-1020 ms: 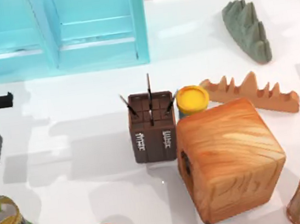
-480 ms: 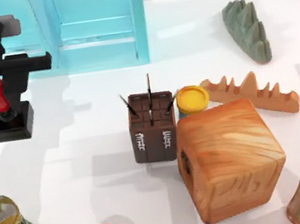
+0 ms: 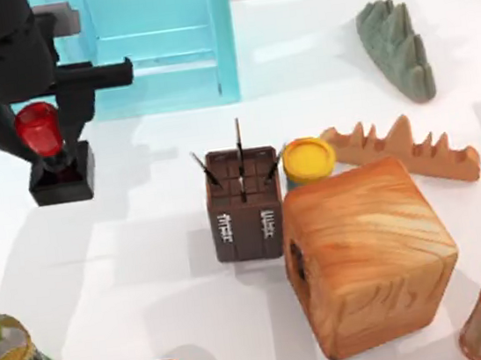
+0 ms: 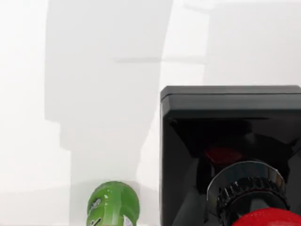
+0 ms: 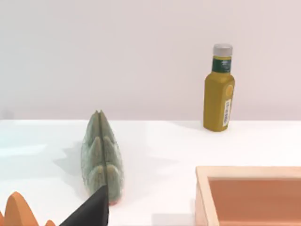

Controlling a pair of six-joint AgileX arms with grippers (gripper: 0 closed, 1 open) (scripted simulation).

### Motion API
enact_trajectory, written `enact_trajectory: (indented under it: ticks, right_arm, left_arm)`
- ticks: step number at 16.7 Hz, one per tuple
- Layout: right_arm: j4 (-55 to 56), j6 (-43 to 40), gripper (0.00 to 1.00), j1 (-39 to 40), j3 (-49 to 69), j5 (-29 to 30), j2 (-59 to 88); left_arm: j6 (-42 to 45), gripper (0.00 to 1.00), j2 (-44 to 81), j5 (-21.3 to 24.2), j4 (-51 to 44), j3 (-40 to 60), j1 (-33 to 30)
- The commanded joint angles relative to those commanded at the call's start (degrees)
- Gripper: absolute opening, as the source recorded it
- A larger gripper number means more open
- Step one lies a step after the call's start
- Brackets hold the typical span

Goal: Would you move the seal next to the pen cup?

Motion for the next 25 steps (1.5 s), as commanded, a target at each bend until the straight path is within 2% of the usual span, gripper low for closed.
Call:
enact_trajectory:
  ticks: [3,6,20,25]
  right_arm:
    - [0.0,0.0,1.0,0.0,0.0,0.0,0.0]
    - [0.0,0.0,1.0,0.0,0.0,0.0,0.0]
    - [0.0,0.0,1.0,0.0,0.0,0.0,0.0]
    - [0.0,0.0,1.0,0.0,0.0,0.0,0.0]
  left_arm:
    - [-4.97,0.0,5.48,0.06,-2.34,9.05,-5.55]
    - [-7.82,0.0,8.36,0.02,-3.47,12.89,-8.65]
    - [-7.87,0.0,7.56,0.02,0.41,8.2,-8.7]
    - [-7.87,0.38,7.56,0.02,0.41,8.2,-8.7]
